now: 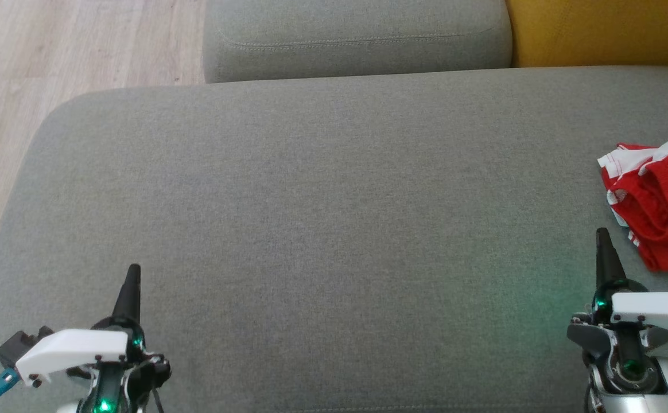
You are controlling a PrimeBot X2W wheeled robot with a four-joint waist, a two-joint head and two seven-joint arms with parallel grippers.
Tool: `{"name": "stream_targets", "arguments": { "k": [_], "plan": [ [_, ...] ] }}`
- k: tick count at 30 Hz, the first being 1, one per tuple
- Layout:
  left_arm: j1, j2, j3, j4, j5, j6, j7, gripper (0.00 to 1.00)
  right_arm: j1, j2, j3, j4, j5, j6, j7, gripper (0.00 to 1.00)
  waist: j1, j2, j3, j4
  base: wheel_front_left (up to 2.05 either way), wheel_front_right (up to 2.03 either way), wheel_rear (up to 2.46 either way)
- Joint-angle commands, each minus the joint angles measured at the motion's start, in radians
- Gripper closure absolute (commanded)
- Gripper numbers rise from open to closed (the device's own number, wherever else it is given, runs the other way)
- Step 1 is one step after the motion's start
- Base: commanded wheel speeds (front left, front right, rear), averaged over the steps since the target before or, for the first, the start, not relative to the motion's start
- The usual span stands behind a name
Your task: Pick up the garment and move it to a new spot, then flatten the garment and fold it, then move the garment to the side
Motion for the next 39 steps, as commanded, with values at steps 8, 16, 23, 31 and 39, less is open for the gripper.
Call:
{"name": "stream_targets", "arguments": {
  "k": [8,16,23,31,39],
  "plan": [
    [-0.058,0.017,0.046,-0.053,-0.109,-0.023,0.031,1.00,0.002,-0.003,0.005,-0.073,0.109,-0.001,0.028,1.00,0.0000,0.0000,-0.003,0.002,0.00,0.00,0.00],
    [-0.061,0.018,0.060,-0.064,-0.202,-0.038,0.055,1.00,0.014,-0.003,-0.006,-0.101,0.200,-0.001,0.052,1.00,0.0000,0.0000,-0.006,0.003,0.00,0.00,0.00],
    [-0.062,0.019,0.068,-0.070,-0.253,-0.046,0.067,1.00,0.021,-0.003,-0.012,-0.116,0.249,-0.001,0.064,1.00,0.0000,0.0000,-0.008,0.004,0.00,0.00,0.00],
    [-0.062,0.019,0.068,-0.070,-0.253,-0.046,0.067,1.00,0.021,-0.003,-0.012,-0.116,0.249,-0.001,0.064,1.00,0.0000,0.0000,-0.008,0.004,0.00,0.00,0.00],
    [-0.062,0.019,0.068,-0.070,-0.253,-0.046,0.067,1.00,0.021,-0.003,-0.012,-0.116,0.249,-0.001,0.064,1.00,0.0000,0.0000,-0.008,0.004,0.00,0.00,0.00]
  ]
}}
